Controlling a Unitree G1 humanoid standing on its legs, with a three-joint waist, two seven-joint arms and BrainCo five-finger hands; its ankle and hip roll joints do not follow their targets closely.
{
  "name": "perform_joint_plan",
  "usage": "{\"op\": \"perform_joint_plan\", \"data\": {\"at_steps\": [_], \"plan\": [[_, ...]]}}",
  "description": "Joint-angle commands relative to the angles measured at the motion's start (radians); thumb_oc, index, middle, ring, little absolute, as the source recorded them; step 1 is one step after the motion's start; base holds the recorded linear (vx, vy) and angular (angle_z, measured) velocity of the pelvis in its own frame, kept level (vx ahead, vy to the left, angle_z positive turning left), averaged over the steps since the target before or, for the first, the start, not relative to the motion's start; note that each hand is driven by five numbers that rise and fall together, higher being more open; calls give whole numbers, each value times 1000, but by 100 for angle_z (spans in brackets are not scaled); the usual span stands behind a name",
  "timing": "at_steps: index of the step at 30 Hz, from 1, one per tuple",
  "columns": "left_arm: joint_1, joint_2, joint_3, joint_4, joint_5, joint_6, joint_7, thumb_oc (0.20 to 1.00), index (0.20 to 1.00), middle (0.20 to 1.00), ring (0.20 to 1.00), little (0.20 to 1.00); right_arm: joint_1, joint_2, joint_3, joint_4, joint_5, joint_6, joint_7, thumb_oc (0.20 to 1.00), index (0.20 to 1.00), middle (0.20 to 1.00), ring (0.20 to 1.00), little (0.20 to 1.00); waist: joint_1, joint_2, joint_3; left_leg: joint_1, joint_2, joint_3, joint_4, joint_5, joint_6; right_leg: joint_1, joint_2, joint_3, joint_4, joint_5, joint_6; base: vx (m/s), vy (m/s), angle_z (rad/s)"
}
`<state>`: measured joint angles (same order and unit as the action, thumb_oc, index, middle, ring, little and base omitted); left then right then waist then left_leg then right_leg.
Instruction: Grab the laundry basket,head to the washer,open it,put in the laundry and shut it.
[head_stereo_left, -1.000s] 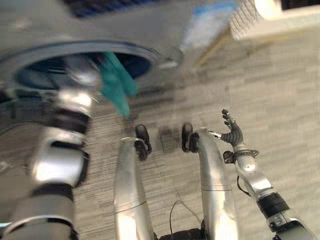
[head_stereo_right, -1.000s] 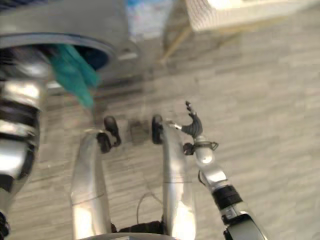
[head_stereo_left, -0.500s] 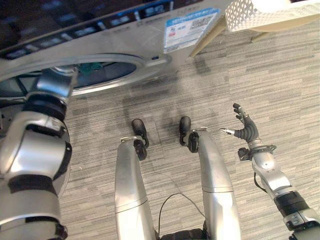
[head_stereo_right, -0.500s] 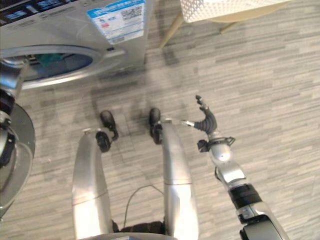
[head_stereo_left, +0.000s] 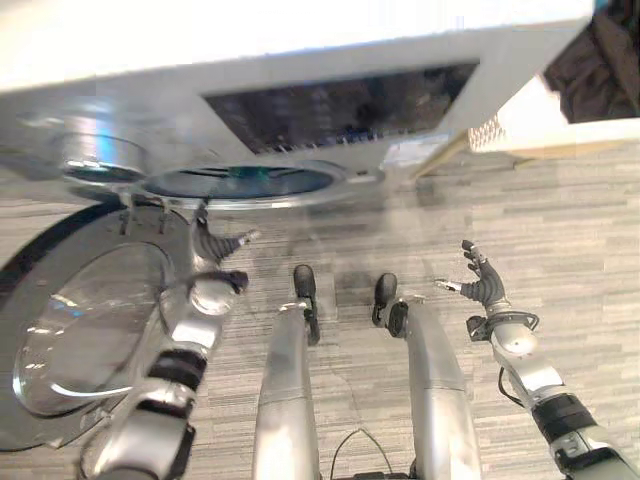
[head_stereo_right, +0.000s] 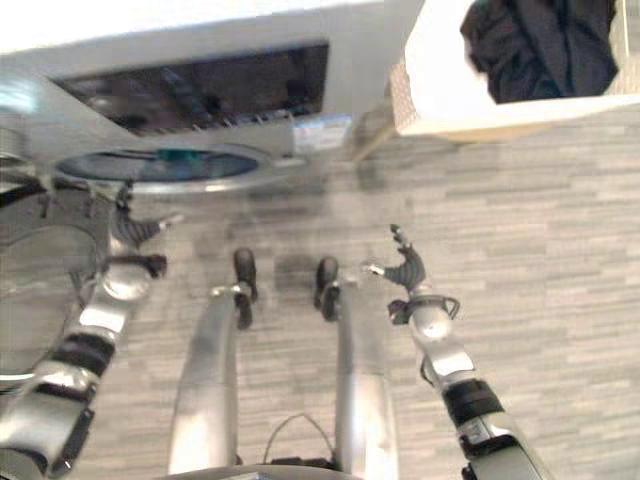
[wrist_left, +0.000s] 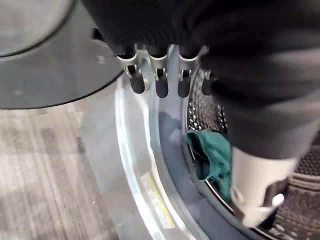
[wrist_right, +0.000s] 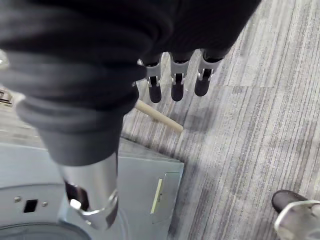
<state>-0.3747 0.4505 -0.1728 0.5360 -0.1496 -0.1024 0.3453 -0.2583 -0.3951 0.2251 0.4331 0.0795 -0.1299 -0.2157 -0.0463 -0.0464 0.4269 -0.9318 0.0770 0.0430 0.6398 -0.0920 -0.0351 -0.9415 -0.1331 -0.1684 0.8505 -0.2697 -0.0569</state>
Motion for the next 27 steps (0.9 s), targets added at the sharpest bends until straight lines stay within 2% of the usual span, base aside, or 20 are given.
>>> {"op": "perform_joint_plan", "data": {"at_steps": [1, 3, 4, 5, 6, 7, 10, 12, 14, 15, 16, 19, 21, 24, 26, 27], "plan": [[42, -8, -12, 25, -34, -52, -37, 1000, 1000, 1000, 1000, 1000, 75, -14, 11, -14, -28, 3, -16, 1000, 1000, 1000, 1000, 1000, -10, 6, -66, 192, 8, -9, -105, -66, 7, 192, 24, 27, -280, 67, 96, 88, -9, 17], [124, -41, -1, 23, -55, -49, -61, 1000, 1000, 1000, 1000, 1000, 94, -13, 9, 11, -45, 13, -12, 1000, 1000, 1000, 1000, 1000, 0, 2, -65, 325, -3, -2, -210, -40, 3, 324, 30, 21, -378, 88, 103, 113, -16, 6], [207, -69, 4, 22, -52, -40, -94, 1000, 1000, 1000, 1000, 1000, 122, -13, 2, 39, -70, 28, 2, 1000, 1000, 1000, 1000, 1000, 8, 0, -78, 429, -11, 11, -308, 12, 4, 436, 33, 4, -480, 131, 103, 117, -29, 2], [239, -84, 4, 35, -63, -38, -106, 1000, 1000, 1000, 1000, 1000, 134, -11, 1, 60, -78, 32, 7, 1000, 1000, 1000, 1000, 1000, 12, -2, -86, 491, -14, 15, -360, 26, 1, 496, 38, 1, -524, 143, 109, 78, -22, 4], [239, -84, 4, 35, -63, -38, -106, 1000, 1000, 1000, 1000, 1000, 134, -11, 1, 60, -78, 32, 7, 1000, 1000, 1000, 1000, 1000, 12, -2, -83, 497, -14, 15, -363, 27, 1, 501, 38, 1, -526, 144, 109, 147, -34, 8], [289, -103, 1, 58, -65, -25, -137, 1000, 1000, 1000, 1000, 1000, 155, -4, -4, 91, -86, 42, 21, 1000, 1000, 1000, 1000, 1000, 15, -3, -107, 586, -13, 20, -431, 46, -1, 596, 48, -2, -599, 154, 114, 101, -18, 10], [325, -116, -8, 83, -49, -14, -161, 1000, 1000, 1000, 1000, 1000, 175, 7, -7, 134, -91, 48, 38, 1000, 1000, 1000, 1000, 1000, 14, -5, -129, 671, -11, 28, -491, 60, -4, 683, 57, -1, -664, 167, 121, 161, -21, 1], [373, -127, -20, 123, -17, -1, -198, 1000, 1000, 1000, 1000, 1000, 198, 21, -10, 200, -96, 52, 57, 1000, 1000, 1000, 1000, 1000, 16, -5, -180, 763, -24, 21, -555, 62, 2, 777, 78, 25, -754, 189, 133, 181, 20, -15], [378, -133, -28, 143, -5, 1, -207, 1000, 1000, 1000, 1000, 1000, 206, 30, -9, 224, -94, 53, 61, 1000, 1000, 1000, 1000, 1000, 18, -4, -194, 791, -30, 7, -570, 60, 3, 801, 82, 36, -773, 193, 133, 111, 27, -34], [375, -146, -46, 176, 11, 2, -215, 1000, 1000, 1000, 1000, 1000, 212, 34, -15, 256, -84, 53, 65, 1000, 1000, 1000, 1000, 1000, 29, -9, -210, 822, -68, -80, -570, 47, 2, 840, 87, 69, -808, 201, 136, 91, 42, -42], [370, -152, -52, 195, 18, 1, -218, 1000, 1000, 1000, 1000, 1000, 215, 36, -17, 266, -82, 52, 67, 1000, 1000, 1000, 1000, 1000, 31, -10, -223, 828, -90, -128, -573, 41, 3, 849, 90, 82, -825, 208, 138, 95, 42, -74], [362, -174, -68, 236, 33, 6, -228, 1000, 1000, 1000, 1000, 1000, 222, 42, -32, 295, -70, 51, 73, 1000, 1000, 1000, 1000, 1000, 18, -5, -252, 867, -111, -167, -604, 23, 7, 880, 96, 108, -859, 224, 146, 104, 59, -53], [362, -184, -79, 275, 51, 11, -240, 1000, 1000, 1000, 1000, 1000, 239, 55, -55, 331, -42, 53, 75, 1000, 1000, 1000, 1000, 1000, 1, 5, -289, 908, -108, -117, -636, 17, 21, 898, 95, 146, -885, 242, 160, 116, 95, -17], [354, -188, -90, 292, 62, 13, -246, 1000, 1000, 1000, 1000, 1000, 246, 65, -67, 342, -26, 57, 69, 1000, 1000, 1000, 1000, 1000, -8, 10, -287, 921, -101, -69, -649, 14, 29, 884, 97, 179, -876, 252, 169, -3, 79, -60], [352, -188, -98, 286, 75, 8, -241, 1000, 1000, 1000, 1000, 1000, 255, 73, -72, 346, -17, 63, 63, 1000, 1000, 1000, 1000, 1000, -18, 15, -273, 929, -95, -10, -651, 6, 37, 854, 107, 220, -855, 267, 179, -125, 64, -111], [343, -183, -107, 277, 94, 3, -232, 1000, 1000, 1000, 1000, 1000, 251, 77, -68, 335, -18, 64, 57, 1000, 1000, 1000, 1000, 1000, -17, 17, -263, 921, -83, 58, -652, 4, 39, 816, 109, 219, -844, 283, 194, -178, -19, -263]]}}
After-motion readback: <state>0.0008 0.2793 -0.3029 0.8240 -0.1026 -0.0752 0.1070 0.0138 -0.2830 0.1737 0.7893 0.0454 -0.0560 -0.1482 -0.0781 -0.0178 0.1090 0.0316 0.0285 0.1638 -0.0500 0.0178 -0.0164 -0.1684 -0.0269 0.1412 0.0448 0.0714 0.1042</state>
